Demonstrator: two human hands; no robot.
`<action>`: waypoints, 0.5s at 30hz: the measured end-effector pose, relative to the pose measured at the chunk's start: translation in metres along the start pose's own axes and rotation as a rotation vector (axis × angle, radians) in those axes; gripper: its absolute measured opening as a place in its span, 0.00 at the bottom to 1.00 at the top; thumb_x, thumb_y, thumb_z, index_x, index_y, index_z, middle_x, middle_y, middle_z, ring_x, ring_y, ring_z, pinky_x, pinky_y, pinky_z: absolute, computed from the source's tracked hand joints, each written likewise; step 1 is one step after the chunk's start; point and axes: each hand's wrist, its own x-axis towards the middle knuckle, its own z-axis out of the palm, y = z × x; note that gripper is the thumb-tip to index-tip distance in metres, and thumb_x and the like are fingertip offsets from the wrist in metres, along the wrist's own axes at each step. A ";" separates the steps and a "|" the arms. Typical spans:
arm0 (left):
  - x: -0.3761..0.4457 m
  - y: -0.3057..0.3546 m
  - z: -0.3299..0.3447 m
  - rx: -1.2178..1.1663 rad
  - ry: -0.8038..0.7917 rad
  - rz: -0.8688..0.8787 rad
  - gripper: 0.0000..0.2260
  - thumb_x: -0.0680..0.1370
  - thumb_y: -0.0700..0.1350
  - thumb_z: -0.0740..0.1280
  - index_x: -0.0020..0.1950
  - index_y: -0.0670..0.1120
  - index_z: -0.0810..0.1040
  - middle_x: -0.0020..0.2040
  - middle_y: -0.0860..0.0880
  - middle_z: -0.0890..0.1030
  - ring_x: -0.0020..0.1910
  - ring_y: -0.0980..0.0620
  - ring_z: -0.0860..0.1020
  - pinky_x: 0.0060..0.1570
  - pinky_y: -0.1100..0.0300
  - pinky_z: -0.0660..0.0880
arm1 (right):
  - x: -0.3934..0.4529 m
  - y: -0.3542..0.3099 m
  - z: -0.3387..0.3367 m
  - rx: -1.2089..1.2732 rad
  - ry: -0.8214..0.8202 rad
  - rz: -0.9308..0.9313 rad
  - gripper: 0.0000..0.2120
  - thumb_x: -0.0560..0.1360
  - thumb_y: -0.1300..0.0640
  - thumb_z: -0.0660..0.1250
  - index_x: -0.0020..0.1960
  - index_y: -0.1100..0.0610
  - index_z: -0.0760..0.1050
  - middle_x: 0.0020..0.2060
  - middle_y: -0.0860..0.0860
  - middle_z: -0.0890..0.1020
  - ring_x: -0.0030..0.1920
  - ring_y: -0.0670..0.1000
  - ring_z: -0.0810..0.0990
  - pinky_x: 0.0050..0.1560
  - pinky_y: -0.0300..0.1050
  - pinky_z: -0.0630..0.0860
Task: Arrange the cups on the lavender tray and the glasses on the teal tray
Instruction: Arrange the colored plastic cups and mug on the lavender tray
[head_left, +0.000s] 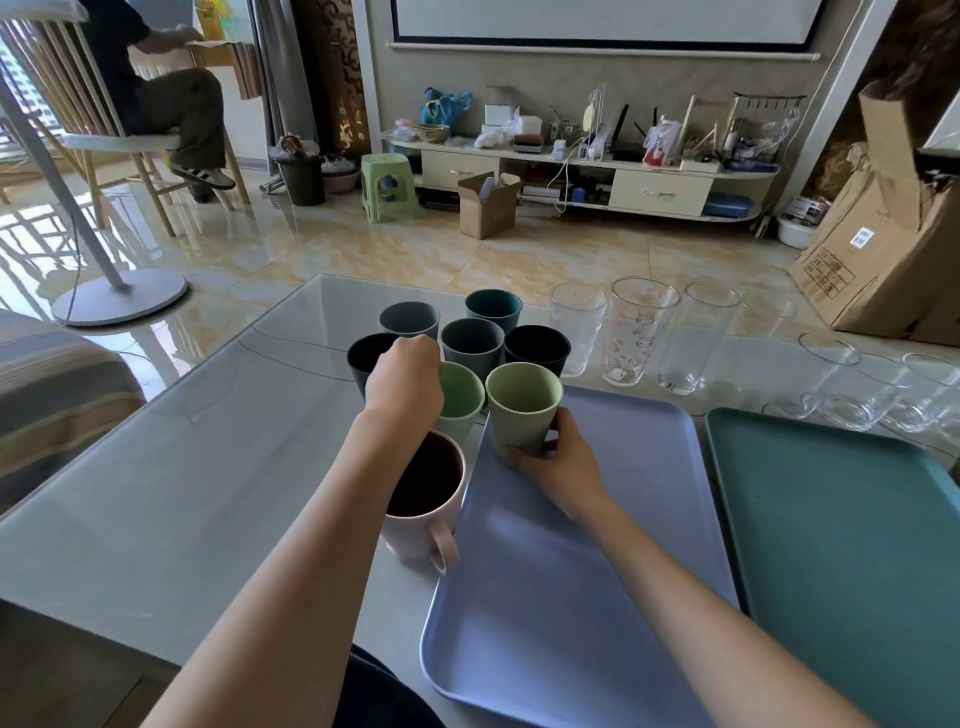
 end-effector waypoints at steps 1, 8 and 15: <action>0.000 -0.001 -0.002 -0.014 0.014 -0.016 0.16 0.73 0.30 0.60 0.59 0.40 0.77 0.56 0.39 0.77 0.53 0.39 0.77 0.48 0.52 0.74 | -0.001 0.001 0.001 0.001 -0.003 0.002 0.30 0.67 0.54 0.76 0.64 0.53 0.66 0.55 0.47 0.75 0.51 0.51 0.77 0.47 0.46 0.74; 0.003 -0.011 -0.020 -0.201 0.205 -0.131 0.18 0.72 0.30 0.61 0.58 0.42 0.79 0.57 0.40 0.78 0.53 0.39 0.77 0.48 0.53 0.72 | -0.025 -0.021 0.004 -0.133 0.461 -0.352 0.21 0.67 0.56 0.65 0.61 0.56 0.71 0.51 0.48 0.75 0.52 0.49 0.73 0.55 0.53 0.73; -0.004 0.000 -0.042 -0.537 0.422 -0.125 0.19 0.68 0.32 0.62 0.53 0.45 0.83 0.52 0.45 0.82 0.49 0.43 0.80 0.49 0.51 0.79 | -0.022 -0.087 0.014 -0.024 0.189 -0.531 0.31 0.68 0.56 0.69 0.69 0.54 0.65 0.60 0.49 0.74 0.59 0.48 0.73 0.56 0.38 0.75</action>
